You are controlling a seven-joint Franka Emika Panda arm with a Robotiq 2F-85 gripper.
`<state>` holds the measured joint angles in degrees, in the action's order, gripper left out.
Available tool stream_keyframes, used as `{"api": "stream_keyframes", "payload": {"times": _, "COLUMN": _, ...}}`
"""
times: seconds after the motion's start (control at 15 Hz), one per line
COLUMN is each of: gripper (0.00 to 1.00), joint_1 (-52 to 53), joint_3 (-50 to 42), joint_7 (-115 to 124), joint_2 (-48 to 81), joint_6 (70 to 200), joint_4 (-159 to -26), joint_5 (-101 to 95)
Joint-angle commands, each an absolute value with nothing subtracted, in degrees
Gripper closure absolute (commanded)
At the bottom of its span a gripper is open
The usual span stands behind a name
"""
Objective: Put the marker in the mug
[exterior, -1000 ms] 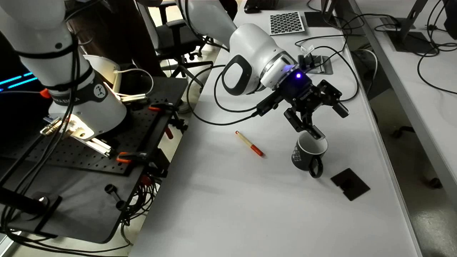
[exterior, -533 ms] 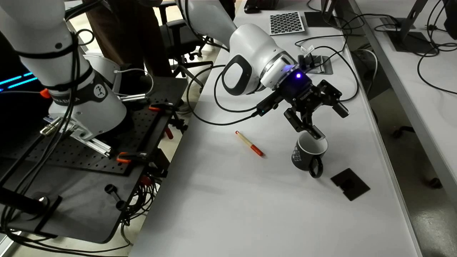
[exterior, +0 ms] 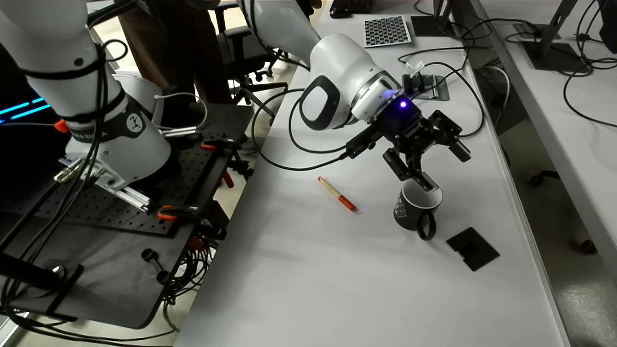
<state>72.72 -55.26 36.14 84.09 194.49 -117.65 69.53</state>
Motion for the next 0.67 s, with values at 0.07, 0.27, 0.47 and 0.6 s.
{"api": "stream_keyframes", "payload": {"times": 0.07, "gripper": 0.00, "joint_1": 73.27, "joint_3": -55.57, "joint_7": 35.04, "joint_2": 82.49, "joint_6": 195.27, "joint_4": -119.43, "joint_5": 68.77}}
{"api": "stream_keyframes", "payload": {"times": 0.27, "gripper": 0.00, "joint_1": 73.37, "joint_3": -55.19, "joint_7": 34.17, "joint_2": 81.28, "joint_6": 196.44, "joint_4": -120.28, "joint_5": 67.73}}
{"api": "stream_keyframes", "payload": {"times": 0.47, "gripper": 0.00, "joint_1": 72.67, "joint_3": -54.30, "joint_7": 32.60, "joint_2": 79.06, "joint_6": 198.57, "joint_4": -121.21, "joint_5": 64.90}}
{"api": "stream_keyframes", "payload": {"times": 0.6, "gripper": 0.00, "joint_1": 71.93, "joint_3": -53.36, "joint_7": 31.55, "joint_2": 76.62, "joint_6": 200.68, "joint_4": -122.43, "joint_5": 61.28}}
